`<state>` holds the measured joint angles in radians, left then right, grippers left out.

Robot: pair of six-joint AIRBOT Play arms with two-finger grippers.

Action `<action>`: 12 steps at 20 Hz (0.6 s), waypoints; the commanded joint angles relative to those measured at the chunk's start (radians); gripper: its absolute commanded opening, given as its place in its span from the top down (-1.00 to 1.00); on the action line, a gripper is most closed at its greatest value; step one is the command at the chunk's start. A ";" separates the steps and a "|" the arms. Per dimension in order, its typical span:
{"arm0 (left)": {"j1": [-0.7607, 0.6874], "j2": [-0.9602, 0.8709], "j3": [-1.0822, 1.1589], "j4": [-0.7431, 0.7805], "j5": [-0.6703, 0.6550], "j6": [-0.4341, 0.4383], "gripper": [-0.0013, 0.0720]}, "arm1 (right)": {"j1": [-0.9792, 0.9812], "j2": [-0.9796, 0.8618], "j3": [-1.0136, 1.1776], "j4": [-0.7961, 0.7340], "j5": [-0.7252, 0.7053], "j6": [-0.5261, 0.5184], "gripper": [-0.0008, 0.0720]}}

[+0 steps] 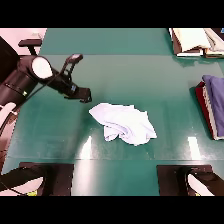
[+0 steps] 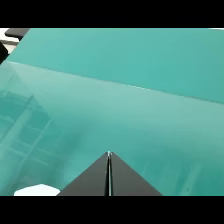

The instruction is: Fold the shirts.

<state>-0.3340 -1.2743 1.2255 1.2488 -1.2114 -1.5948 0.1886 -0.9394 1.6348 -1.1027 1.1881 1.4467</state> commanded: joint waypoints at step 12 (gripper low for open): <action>0.010 -0.139 -0.250 -0.344 0.353 0.077 -0.09 | -0.002 0.000 -0.001 -0.016 0.056 0.000 0.94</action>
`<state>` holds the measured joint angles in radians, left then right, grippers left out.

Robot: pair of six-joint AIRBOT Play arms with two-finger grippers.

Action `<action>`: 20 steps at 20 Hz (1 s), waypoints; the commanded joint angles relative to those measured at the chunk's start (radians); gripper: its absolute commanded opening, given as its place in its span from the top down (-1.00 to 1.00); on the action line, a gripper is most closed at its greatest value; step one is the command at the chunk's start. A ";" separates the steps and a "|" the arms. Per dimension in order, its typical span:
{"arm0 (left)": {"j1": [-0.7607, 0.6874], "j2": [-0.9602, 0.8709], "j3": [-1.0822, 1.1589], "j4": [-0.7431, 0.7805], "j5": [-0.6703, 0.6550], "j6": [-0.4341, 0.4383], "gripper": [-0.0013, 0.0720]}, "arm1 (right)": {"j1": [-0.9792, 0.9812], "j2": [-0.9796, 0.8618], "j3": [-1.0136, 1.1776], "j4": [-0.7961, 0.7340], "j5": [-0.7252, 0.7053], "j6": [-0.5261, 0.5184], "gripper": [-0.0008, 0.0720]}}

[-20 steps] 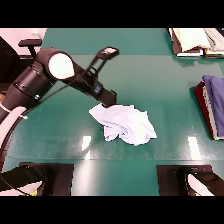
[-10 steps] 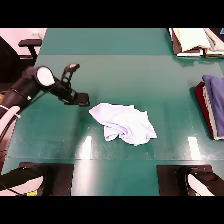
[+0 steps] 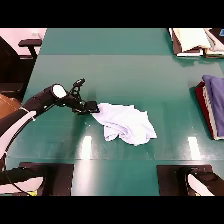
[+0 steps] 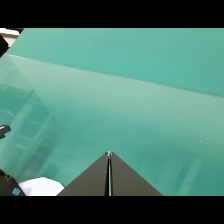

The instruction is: Fold the shirts.

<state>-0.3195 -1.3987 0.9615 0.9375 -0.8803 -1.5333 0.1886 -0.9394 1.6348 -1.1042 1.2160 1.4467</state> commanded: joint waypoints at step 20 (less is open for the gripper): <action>0.037 0.074 0.224 0.103 -0.072 0.023 0.89 | 0.220 -0.184 -1.063 0.178 -0.159 -0.132 -0.42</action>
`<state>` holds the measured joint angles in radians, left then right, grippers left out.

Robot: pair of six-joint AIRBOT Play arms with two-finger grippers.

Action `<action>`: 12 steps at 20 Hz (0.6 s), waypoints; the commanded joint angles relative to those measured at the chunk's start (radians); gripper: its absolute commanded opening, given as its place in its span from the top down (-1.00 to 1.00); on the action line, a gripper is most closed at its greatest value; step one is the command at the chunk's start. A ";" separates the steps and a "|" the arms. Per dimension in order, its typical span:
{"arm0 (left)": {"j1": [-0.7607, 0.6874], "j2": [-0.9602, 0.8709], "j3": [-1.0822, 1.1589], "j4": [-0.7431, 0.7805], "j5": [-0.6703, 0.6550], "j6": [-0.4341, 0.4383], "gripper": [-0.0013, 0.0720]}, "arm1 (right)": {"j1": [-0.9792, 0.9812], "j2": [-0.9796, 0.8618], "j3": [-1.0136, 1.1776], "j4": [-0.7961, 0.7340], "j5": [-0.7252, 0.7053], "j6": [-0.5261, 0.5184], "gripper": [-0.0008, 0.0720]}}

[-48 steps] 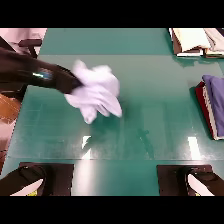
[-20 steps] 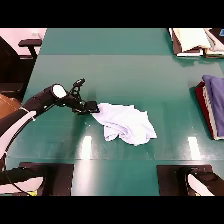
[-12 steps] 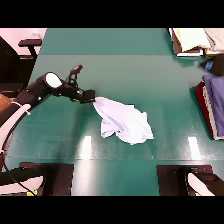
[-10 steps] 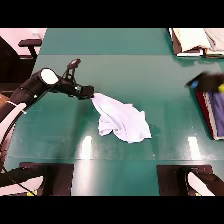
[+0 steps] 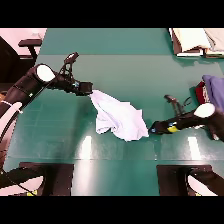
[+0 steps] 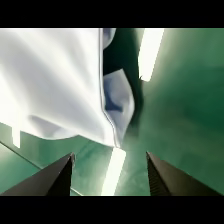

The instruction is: Fold the shirts.

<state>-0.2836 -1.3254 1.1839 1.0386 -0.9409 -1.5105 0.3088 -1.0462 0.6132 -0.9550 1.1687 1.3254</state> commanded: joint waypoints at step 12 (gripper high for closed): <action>0.001 0.383 0.182 0.131 -0.037 0.000 0.89 | -0.063 0.086 0.553 -0.139 0.142 0.018 0.95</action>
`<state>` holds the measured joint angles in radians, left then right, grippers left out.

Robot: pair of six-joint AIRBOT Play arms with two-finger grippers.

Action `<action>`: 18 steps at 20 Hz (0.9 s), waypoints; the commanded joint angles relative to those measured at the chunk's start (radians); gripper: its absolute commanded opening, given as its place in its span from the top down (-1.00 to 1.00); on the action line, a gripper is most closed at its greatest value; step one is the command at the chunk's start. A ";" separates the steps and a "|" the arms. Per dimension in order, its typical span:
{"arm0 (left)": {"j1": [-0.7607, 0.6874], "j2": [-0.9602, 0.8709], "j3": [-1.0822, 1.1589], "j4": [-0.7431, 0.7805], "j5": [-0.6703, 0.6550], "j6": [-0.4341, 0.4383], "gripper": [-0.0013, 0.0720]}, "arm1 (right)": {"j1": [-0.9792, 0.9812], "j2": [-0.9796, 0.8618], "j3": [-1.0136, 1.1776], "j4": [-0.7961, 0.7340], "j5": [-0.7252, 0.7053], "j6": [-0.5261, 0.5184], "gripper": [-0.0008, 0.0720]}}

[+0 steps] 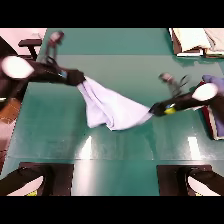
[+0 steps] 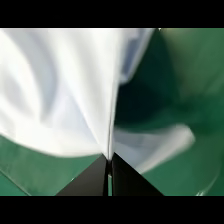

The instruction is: Fold the shirts.

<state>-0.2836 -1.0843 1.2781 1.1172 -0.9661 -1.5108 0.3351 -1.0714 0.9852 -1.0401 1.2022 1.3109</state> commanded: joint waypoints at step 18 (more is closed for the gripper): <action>-0.066 0.173 -0.027 0.102 -0.311 0.008 0.90 | -0.054 -0.005 0.501 -0.139 0.285 0.189 0.95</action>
<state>-0.3275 -0.8925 1.4273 1.1980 -1.2575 -1.5097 0.1989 -1.0451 1.6142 -1.1267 1.5105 1.4925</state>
